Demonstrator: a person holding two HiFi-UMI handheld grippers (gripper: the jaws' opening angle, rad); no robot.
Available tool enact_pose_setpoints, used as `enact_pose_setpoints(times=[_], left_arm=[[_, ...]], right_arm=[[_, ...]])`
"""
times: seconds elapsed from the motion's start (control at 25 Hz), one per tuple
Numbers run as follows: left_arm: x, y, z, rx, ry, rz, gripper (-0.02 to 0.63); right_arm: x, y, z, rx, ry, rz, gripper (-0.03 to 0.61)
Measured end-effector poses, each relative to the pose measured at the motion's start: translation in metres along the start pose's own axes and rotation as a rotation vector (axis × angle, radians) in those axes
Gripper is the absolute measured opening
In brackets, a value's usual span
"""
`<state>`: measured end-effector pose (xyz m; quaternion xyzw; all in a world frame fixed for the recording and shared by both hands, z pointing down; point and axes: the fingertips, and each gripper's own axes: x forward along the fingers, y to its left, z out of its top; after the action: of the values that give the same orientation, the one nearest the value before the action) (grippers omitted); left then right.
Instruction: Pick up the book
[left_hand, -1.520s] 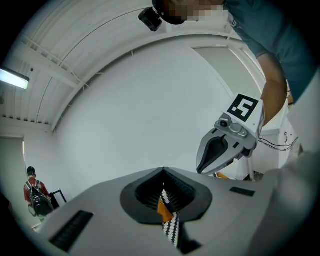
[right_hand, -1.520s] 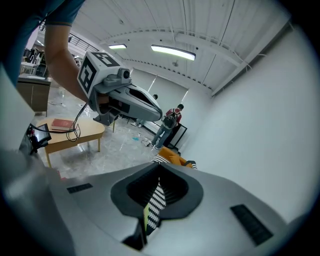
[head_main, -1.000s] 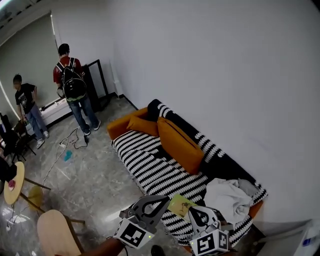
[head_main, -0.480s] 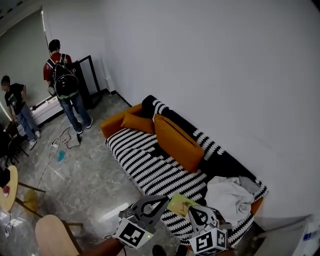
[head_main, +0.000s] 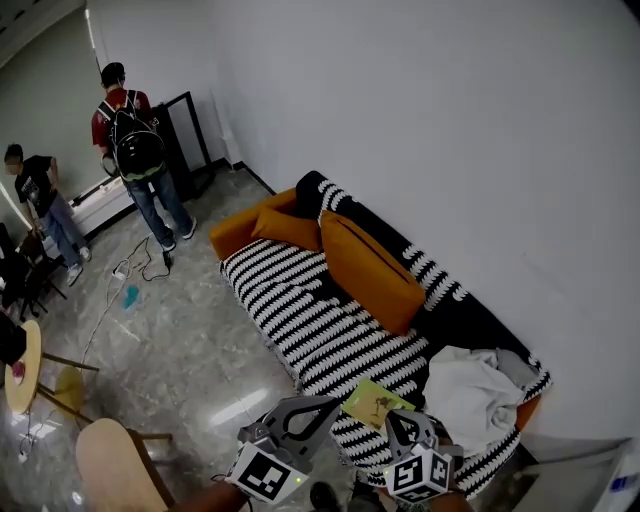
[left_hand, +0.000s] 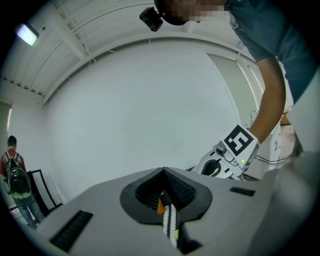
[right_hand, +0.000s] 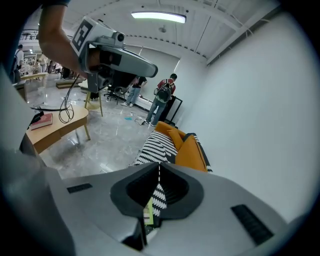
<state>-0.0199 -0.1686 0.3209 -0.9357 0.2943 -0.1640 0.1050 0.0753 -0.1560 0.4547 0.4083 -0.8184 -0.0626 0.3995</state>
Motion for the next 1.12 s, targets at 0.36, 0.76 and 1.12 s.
enact_pose_setpoints(times=[0.36, 0.76, 1.12], left_arm=[[0.018, -0.009, -0.033, -0.037, 0.061, -0.027, 0.003], [0.042, -0.013, -0.08, -0.083, 0.158, -0.04, 0.003], [0.06, -0.033, -0.111, -0.128, 0.226, -0.072, 0.003]], right_arm=[[0.048, 0.005, -0.067, 0.111, 0.076, 0.02, 0.026], [0.113, 0.039, -0.179, 0.445, 0.234, 0.136, 0.083], [0.131, 0.056, -0.279, 0.716, 0.378, 0.17, 0.156]])
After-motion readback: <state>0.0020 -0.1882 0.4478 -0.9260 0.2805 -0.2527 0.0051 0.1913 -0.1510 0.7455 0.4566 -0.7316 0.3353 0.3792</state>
